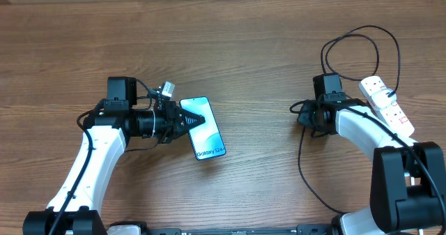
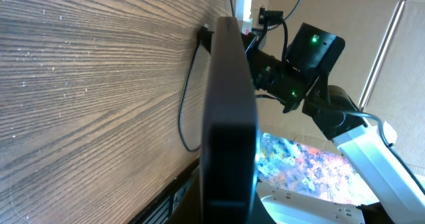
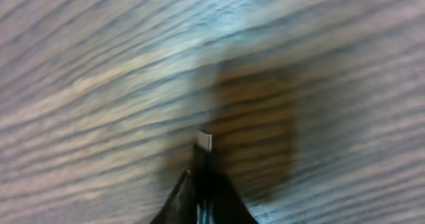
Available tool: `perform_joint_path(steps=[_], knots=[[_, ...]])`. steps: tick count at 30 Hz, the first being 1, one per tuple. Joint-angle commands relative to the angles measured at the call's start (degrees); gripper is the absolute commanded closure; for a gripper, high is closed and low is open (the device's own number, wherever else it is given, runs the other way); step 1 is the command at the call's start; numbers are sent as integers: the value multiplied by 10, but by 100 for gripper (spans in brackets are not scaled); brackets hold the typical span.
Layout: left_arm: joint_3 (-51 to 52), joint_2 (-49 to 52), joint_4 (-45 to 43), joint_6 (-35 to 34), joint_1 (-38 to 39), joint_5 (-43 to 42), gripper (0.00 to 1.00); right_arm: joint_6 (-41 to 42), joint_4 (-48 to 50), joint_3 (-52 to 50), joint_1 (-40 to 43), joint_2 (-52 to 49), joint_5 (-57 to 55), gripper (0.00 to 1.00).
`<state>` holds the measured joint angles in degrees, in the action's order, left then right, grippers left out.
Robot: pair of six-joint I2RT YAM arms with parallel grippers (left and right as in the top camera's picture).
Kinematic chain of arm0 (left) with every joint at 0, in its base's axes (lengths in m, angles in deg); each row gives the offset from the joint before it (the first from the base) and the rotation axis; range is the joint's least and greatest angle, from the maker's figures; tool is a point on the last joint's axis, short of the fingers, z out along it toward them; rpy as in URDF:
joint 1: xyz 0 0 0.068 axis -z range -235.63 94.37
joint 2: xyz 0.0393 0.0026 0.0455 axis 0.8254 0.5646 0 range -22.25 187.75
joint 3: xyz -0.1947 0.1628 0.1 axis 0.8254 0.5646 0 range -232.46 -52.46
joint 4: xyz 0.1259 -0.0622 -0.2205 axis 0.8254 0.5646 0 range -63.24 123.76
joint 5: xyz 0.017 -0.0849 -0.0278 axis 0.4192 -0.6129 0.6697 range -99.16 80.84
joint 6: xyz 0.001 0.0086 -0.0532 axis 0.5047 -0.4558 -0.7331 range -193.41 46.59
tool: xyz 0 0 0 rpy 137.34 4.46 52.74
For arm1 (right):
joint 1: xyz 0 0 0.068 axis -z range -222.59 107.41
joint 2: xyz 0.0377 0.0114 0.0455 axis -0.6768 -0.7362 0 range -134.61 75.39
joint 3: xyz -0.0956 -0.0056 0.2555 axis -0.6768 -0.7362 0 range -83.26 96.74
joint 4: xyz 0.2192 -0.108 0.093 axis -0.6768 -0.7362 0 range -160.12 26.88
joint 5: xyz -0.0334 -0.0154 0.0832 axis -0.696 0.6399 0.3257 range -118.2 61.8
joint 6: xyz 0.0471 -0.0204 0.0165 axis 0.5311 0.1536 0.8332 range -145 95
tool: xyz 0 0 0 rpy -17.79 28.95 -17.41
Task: Plug charger to phone and switch on socket
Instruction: 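Grasp the black USB-C cable plug with the right gripper and pull it left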
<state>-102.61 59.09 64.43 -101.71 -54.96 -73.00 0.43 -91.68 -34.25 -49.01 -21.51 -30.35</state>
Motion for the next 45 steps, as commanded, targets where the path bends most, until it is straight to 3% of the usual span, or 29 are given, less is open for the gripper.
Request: perform_joint_path(steps=[1, 3, 5, 7, 9, 12, 13, 19, 25, 32, 38, 42, 45], knots=[[-1, 0, -2, 13, 1, -18, 96, -2, -12, -21, -3, -12, 20, 96], [-1, 0, -2, 13, 1, -18, 96, -2, -21, -21, -3, -12, 37, 93], [-1, 0, -2, 13, 1, -18, 96, -2, -29, -21, -3, -12, 44, 78], [-1, 0, -2, 13, 1, -18, 96, -2, -36, -21, -3, -12, 44, 73], [-1, 0, -2, 13, 1, -18, 96, -2, -41, -21, -3, -12, 44, 74], [-1, 0, -2, 13, 1, -18, 96, -2, -42, -21, -3, -12, 44, 95], [-1, 0, -2, 13, 1, -18, 96, -2, -41, -21, -3, -12, 44, 96], [-1, 0, -5, 13, 1, -18, 96, -11, -39, -12, -2, -9, 61, 96], [-1, 0, -43, 13, 1, -50, 96, -153, -104, 55, -2, 63, 274, 96], [-1, 0, -171, -20, 1, -130, 96, -260, -221, 76, -2, 222, 520, 96], [-1, 0, -384, -153, 0, -171, 96, -422, -360, 62, -3, 317, 639, 96], [-1, 0, -530, -266, 1, -182, 96, -439, -381, 46, -9, 333, 664, 96], [-1, 0, -581, -308, 3, -191, 96, -439, -358, 28, -25, 331, 665, 96]])
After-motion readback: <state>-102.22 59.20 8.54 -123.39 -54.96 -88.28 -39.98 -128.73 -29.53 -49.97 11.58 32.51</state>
